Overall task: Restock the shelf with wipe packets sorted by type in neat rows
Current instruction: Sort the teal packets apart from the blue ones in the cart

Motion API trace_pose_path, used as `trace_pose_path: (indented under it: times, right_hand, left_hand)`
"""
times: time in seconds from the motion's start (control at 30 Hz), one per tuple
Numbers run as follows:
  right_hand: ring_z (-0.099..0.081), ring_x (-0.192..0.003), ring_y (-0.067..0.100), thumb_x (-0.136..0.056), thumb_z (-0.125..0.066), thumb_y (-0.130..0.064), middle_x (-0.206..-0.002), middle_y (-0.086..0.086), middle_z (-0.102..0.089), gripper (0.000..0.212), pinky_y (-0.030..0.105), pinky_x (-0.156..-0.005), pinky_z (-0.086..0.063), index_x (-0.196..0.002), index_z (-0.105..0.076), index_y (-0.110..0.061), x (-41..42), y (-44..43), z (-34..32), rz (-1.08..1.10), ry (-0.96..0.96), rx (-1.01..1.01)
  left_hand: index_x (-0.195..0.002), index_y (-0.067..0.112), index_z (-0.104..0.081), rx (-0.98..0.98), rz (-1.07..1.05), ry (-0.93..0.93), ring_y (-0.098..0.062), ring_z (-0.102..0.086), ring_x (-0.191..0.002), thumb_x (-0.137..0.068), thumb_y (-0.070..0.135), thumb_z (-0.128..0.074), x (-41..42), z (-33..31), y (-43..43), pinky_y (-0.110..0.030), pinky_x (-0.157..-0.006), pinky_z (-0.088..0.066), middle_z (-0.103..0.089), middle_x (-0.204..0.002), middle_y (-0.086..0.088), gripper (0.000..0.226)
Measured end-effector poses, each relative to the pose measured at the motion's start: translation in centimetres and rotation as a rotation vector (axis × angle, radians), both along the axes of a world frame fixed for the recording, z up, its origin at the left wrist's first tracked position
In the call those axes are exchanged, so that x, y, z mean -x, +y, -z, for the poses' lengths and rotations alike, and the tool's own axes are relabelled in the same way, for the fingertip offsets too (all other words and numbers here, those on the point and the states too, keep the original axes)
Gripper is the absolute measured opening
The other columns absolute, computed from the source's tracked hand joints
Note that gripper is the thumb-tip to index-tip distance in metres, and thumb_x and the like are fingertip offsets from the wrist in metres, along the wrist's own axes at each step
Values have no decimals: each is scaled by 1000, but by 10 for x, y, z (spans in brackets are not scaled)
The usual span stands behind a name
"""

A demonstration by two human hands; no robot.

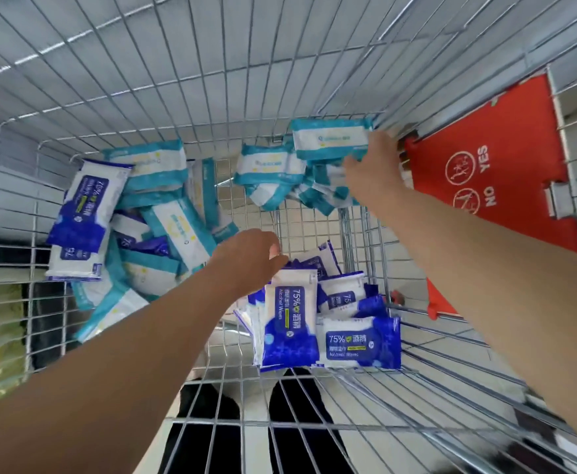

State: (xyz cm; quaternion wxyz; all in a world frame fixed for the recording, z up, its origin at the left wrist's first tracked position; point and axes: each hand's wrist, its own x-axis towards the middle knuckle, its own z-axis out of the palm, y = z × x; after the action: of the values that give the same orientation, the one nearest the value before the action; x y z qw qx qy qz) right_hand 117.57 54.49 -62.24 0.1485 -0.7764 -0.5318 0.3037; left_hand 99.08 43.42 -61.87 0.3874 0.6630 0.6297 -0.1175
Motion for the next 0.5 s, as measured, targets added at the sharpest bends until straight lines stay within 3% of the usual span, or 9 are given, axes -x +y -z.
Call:
trace_pose_path:
  times: [0.1,0.17,0.23,0.3,0.4,0.5]
  right_hand:
    - [-44,-117,26,-89,-49,-6,-123,14,-48,31,36,-104,-36,-119,-50,0,18,-25,-19,-220,-13,-106]
    - [-46,-112,26,-90,-49,-7,-117,13,-51,25,31,-99,-36,-114,-52,0,39,-41,-31,-362,-13,-160]
    - [-46,-112,26,-91,-50,-9,-117,12,-52,25,27,-93,-32,-114,-52,-1,63,-54,-39,-490,-27,-171]
    - [-45,-118,28,-91,-52,-9,-124,13,-52,32,28,-98,-31,-121,-52,-1,89,-65,-44,-595,-41,-178]
    - [-44,-122,28,-92,-52,-10,-129,13,-51,35,30,-102,-30,-125,-51,-1,130,-75,-40,-690,-37,-144]
    - [-46,-120,27,-94,-49,-14,-128,9,-53,33,33,-99,-36,-126,-52,-5,169,-81,-34,-723,-32,-97]
  left_hand:
    - [-114,22,-60,-81,65,123,-22,-57,-108,-97,40,-45,12,-14,11,-39,-90,-49,-59,-115,0,29]
    - [-118,22,-59,-164,89,229,-23,-57,-106,-98,39,-42,27,-27,18,-37,-84,-48,-59,-116,-1,32]
    - [-118,21,-58,-193,69,325,-24,-57,-106,-98,37,-40,51,-39,22,-37,-82,-46,-58,-117,-3,31]
    - [-116,19,-58,-212,60,416,-26,-56,-108,-98,33,-42,84,-49,21,-37,-84,-47,-59,-118,-5,28]
    - [-111,16,-58,-246,15,507,-28,-57,-108,-95,30,-46,141,-56,11,-38,-85,-47,-59,-116,-8,25]
    - [-118,11,-54,-205,-129,487,-31,-53,-111,-95,32,-49,187,-56,2,-40,-87,-45,-55,-119,-12,32]
